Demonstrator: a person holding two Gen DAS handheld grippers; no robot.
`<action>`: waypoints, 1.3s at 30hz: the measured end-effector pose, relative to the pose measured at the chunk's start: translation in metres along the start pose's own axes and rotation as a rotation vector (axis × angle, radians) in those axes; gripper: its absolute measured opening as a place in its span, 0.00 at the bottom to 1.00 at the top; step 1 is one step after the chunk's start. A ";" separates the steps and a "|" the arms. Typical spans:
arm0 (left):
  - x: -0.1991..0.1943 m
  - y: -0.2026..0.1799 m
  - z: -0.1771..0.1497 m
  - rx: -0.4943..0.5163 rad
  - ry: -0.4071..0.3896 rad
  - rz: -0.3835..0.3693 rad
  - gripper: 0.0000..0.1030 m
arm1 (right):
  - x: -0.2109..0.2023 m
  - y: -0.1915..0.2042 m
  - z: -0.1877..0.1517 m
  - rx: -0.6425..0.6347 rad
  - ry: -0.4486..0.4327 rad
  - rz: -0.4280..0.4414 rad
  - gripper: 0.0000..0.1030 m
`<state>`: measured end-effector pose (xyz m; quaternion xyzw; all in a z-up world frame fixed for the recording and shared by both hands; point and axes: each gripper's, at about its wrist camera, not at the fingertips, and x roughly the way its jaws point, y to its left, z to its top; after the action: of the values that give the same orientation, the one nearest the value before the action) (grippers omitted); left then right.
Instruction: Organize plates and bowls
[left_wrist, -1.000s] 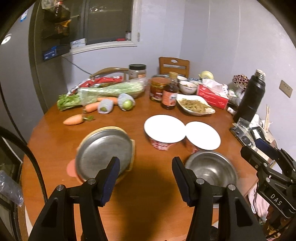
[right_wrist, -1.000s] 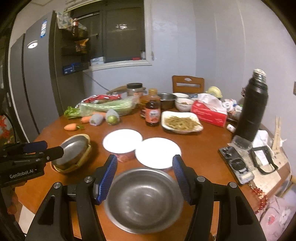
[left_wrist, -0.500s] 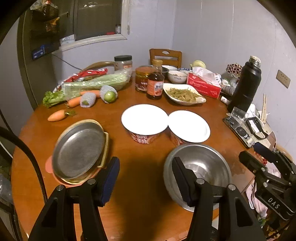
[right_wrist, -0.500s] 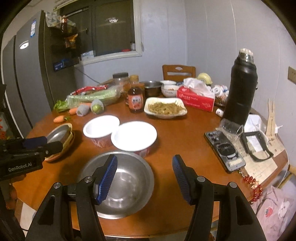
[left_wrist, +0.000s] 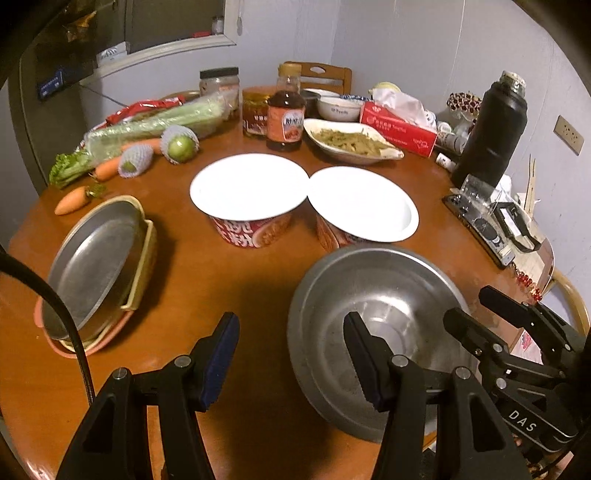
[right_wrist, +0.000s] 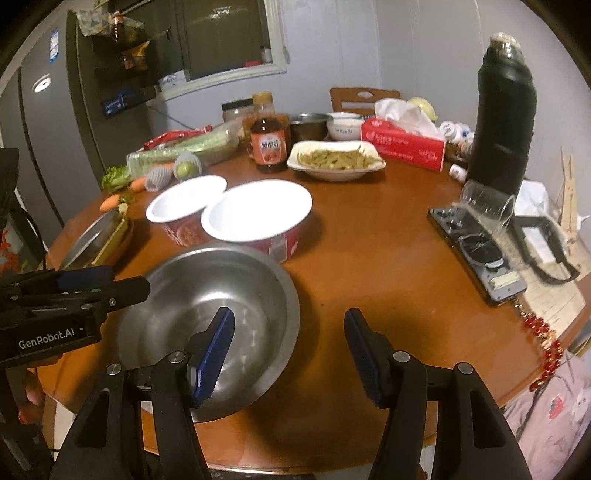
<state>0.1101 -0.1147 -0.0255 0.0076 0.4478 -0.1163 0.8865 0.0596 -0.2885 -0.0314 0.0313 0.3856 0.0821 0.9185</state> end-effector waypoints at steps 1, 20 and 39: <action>0.002 -0.001 0.000 0.000 0.002 -0.008 0.57 | 0.004 -0.002 -0.001 0.006 0.007 0.001 0.62; 0.028 -0.019 -0.015 0.070 0.036 -0.042 0.43 | 0.025 0.016 -0.007 -0.079 0.049 0.039 0.38; -0.003 0.028 -0.035 0.020 0.015 0.025 0.43 | 0.014 0.072 -0.011 -0.171 0.050 0.111 0.39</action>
<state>0.0863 -0.0828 -0.0469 0.0227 0.4529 -0.1098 0.8845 0.0521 -0.2154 -0.0400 -0.0281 0.3975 0.1661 0.9020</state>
